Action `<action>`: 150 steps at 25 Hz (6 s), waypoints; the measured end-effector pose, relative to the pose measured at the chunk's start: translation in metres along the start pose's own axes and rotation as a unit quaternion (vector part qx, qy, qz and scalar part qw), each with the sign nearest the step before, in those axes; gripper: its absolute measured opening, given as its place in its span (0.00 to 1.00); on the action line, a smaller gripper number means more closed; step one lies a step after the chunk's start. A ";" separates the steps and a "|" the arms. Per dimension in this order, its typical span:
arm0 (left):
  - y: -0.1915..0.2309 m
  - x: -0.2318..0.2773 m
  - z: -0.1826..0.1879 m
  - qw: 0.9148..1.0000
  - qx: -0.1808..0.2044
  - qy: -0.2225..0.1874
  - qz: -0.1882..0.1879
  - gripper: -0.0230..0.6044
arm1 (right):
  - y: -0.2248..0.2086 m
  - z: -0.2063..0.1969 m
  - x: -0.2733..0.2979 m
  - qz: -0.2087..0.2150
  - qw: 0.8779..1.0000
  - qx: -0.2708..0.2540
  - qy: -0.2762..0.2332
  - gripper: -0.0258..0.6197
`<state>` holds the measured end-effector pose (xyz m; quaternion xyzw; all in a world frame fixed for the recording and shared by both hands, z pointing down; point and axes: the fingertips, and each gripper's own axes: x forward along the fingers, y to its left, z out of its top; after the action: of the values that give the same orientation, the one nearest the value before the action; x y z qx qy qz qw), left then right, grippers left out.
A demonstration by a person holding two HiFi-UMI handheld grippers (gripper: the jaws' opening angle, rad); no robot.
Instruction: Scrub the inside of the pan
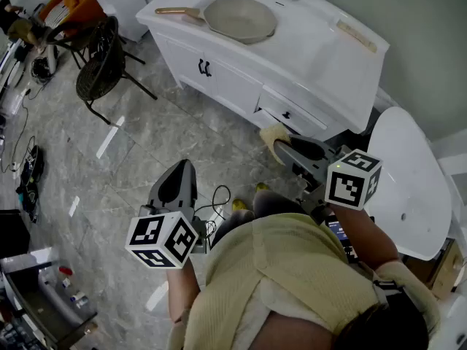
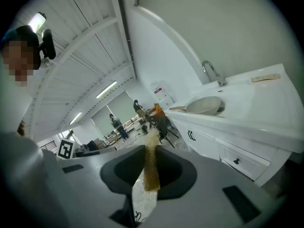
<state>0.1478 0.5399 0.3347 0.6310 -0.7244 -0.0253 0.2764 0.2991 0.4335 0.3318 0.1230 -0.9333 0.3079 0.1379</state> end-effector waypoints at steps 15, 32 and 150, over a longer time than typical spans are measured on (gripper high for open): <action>0.016 0.019 0.001 1.000 -0.015 -0.014 -0.014 0.13 | -0.008 0.002 0.029 0.004 1.000 0.024 0.011 0.16; 0.047 0.143 0.067 1.000 -0.014 0.004 -0.023 0.13 | -0.080 0.081 0.129 0.031 0.997 0.048 0.053 0.16; 0.165 0.588 0.179 0.804 0.436 0.336 -0.225 0.26 | -0.473 0.283 0.403 -0.278 0.942 0.166 -0.089 0.16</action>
<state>-0.1081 -0.0279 0.4638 0.7996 -0.3587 0.4448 0.1846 0.0212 -0.1660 0.5027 0.4261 -0.8058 0.3959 0.1116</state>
